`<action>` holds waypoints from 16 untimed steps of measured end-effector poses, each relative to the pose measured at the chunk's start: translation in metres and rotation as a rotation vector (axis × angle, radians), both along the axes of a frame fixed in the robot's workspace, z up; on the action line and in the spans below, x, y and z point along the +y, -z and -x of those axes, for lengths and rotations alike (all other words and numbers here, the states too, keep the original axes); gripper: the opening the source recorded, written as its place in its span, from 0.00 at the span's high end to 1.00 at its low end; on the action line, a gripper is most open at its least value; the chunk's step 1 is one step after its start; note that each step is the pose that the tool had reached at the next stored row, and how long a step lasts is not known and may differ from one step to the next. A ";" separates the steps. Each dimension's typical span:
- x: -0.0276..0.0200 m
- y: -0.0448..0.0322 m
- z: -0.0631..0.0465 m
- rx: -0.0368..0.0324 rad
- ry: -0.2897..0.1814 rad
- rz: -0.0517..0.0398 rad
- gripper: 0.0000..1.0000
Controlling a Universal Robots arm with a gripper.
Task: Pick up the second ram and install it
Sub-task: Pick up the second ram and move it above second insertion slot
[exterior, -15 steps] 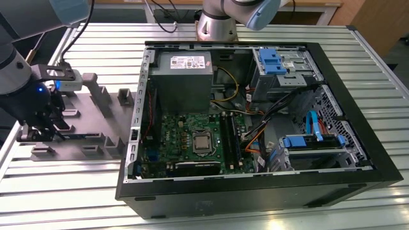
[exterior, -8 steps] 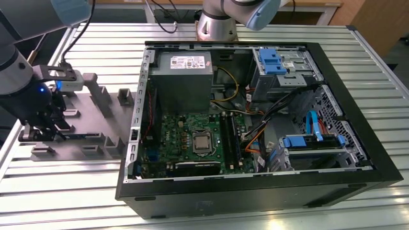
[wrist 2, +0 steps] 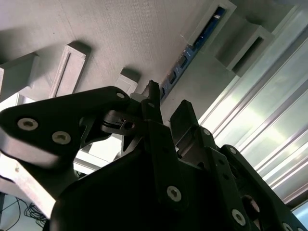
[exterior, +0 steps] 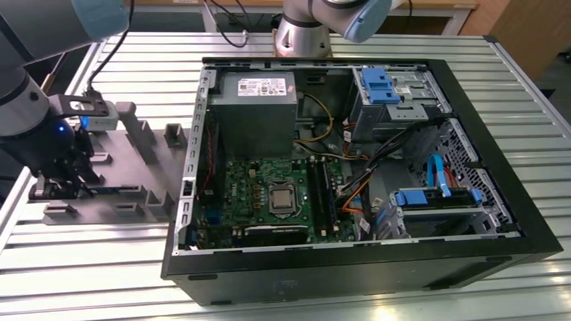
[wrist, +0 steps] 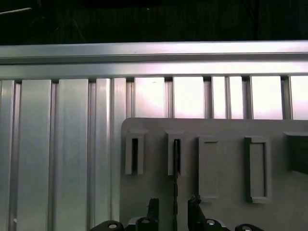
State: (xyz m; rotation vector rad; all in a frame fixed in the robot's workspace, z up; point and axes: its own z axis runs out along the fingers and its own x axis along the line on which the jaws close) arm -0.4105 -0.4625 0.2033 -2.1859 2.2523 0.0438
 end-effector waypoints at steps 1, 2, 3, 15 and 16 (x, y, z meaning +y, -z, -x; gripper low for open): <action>0.0000 0.0016 0.000 0.0000 0.000 0.0000 0.63; 0.0000 0.0029 0.000 -0.0001 0.000 -0.0001 0.63; 0.0000 0.0038 0.000 0.0000 0.000 0.0000 0.63; 0.0000 0.0080 0.000 0.0001 0.000 0.0004 0.64; 0.0000 0.0081 0.000 0.0000 0.000 0.0005 0.71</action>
